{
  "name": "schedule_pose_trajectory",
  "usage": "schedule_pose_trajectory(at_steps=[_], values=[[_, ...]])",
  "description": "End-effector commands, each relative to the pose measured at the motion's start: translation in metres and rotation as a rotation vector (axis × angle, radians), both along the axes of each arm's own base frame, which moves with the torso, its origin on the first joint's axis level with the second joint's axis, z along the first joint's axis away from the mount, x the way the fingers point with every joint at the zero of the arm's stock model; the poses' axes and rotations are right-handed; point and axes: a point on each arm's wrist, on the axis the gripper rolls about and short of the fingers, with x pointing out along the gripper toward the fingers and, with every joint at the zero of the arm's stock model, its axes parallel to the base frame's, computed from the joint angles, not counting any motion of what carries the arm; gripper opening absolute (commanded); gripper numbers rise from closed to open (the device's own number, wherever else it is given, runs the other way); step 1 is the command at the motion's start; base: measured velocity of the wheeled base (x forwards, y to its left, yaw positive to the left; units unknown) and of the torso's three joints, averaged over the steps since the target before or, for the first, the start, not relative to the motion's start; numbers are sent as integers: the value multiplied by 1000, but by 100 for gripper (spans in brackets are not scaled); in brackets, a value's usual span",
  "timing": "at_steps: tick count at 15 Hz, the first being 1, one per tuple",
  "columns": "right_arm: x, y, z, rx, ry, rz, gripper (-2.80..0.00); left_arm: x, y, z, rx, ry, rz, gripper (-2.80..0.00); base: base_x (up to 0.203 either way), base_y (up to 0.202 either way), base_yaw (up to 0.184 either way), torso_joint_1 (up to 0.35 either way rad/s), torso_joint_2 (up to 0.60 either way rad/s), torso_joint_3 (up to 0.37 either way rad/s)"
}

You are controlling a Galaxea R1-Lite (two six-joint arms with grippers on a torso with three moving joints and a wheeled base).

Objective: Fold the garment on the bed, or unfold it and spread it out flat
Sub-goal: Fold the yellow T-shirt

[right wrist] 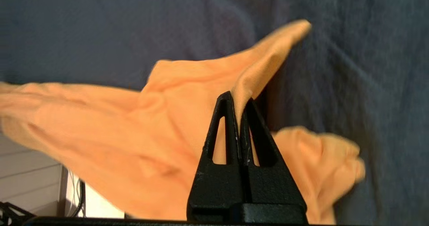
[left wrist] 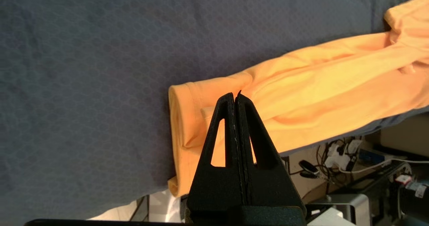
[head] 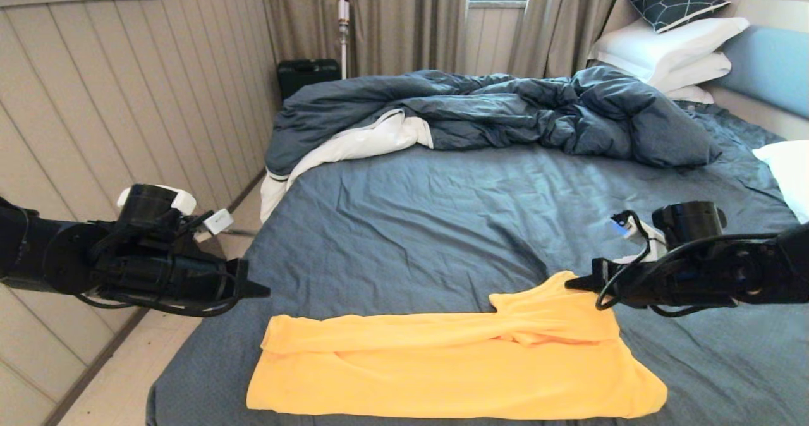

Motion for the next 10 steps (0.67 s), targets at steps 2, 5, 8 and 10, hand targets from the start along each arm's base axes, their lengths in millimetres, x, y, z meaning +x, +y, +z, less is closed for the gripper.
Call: schedule_pose_trajectory(at_steps=[2,5,8,10], values=[[-30,4,19,-5,-44,9,-280,-10,1,8,-6,-14,-1,-280,0,0,0,0,0,0],[-60,7,21,-6,-39,13,-280,-17,2,10,-7,-18,-1,-280,0,0,0,0,0,0],[-88,9,8,-46,-10,52,-280,-22,1,11,-9,-18,-5,-280,0,0,0,0,0,0],[-99,7,-2,-76,15,76,-280,-25,0,12,-12,-18,-7,-280,0,0,0,0,0,0]])
